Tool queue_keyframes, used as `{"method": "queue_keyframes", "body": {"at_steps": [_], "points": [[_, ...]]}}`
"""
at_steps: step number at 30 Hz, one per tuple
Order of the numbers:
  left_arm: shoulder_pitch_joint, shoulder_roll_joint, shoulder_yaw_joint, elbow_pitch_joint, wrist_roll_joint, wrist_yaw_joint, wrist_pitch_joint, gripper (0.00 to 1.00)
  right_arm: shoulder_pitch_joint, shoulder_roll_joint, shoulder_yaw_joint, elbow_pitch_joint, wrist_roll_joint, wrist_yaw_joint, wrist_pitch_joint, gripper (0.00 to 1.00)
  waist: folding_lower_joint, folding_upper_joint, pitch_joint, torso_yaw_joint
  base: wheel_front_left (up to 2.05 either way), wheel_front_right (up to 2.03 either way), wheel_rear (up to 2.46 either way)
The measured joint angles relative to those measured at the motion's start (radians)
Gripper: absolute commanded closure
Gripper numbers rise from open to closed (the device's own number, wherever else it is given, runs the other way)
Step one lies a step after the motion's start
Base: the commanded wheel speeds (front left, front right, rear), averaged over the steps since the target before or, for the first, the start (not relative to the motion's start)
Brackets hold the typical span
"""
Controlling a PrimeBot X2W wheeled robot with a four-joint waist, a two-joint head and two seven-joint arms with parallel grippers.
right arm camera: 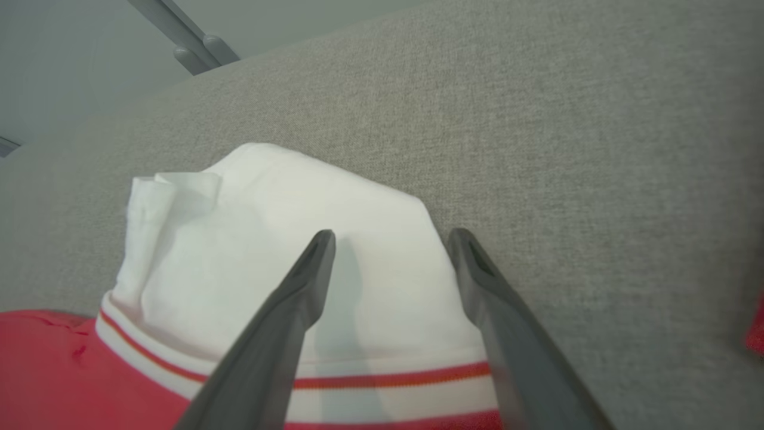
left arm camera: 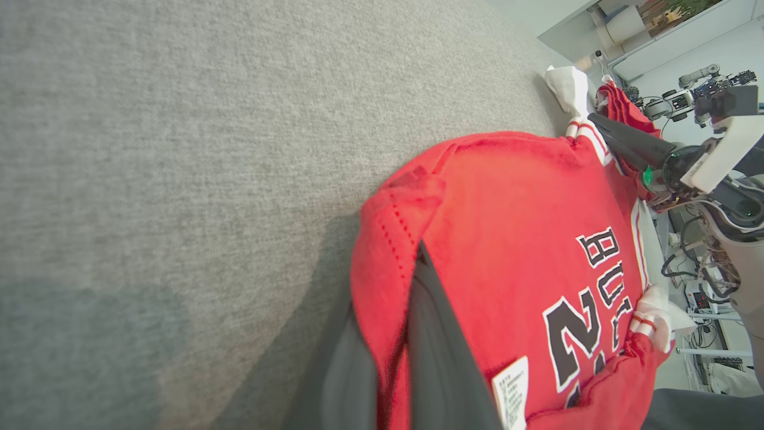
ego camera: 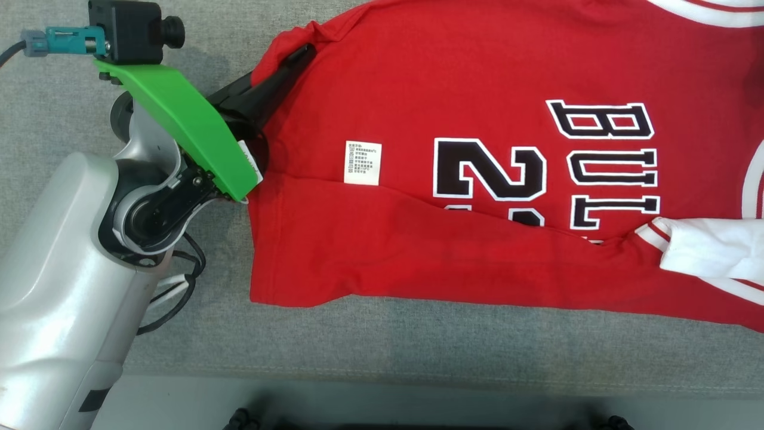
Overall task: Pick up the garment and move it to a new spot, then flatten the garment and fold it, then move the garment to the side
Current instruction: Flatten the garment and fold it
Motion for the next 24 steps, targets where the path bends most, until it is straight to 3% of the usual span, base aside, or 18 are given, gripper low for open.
{"method": "queue_keyframes", "body": {"at_steps": [4,5,8,9,16,24], "points": [[-0.002,0.0,-0.005,0.0,-0.001,0.0,-0.004,1.0,-0.015,0.01,0.009,0.002,0.0,0.007,0.002,0.08,0.0,0.0,0.001,0.003,0.0,0.0,0.0],[-0.003,0.001,-0.007,0.0,-0.001,0.0,-0.007,1.0,-0.016,0.012,0.013,0.003,0.0,0.009,0.002,0.4,0.0,0.0,0.001,0.003,0.0,0.0,0.0],[-0.003,0.002,-0.01,0.0,-0.002,0.0,-0.007,1.0,-0.02,0.014,0.016,0.01,0.001,0.018,0.002,0.9,0.0,0.0,0.001,0.004,0.0,0.0,0.0],[-0.003,0.002,-0.011,0.0,-0.002,0.0,-0.009,1.0,-0.024,0.015,0.017,0.012,0.001,0.018,0.002,1.0,0.0,0.0,0.0,0.004,0.0,0.0,0.0],[-0.003,0.01,-0.016,0.007,-0.008,0.0,-0.023,1.0,-0.027,0.031,0.017,0.017,0.002,0.04,-0.028,1.0,0.0,0.0,-0.004,-0.002,0.0,0.0,0.0],[0.028,0.018,-0.009,0.02,-0.015,0.0,-0.071,1.0,-0.007,0.087,0.0,-0.007,0.031,0.089,-0.126,1.0,0.0,0.0,-0.036,-0.02,0.0,0.0,0.0]]}}
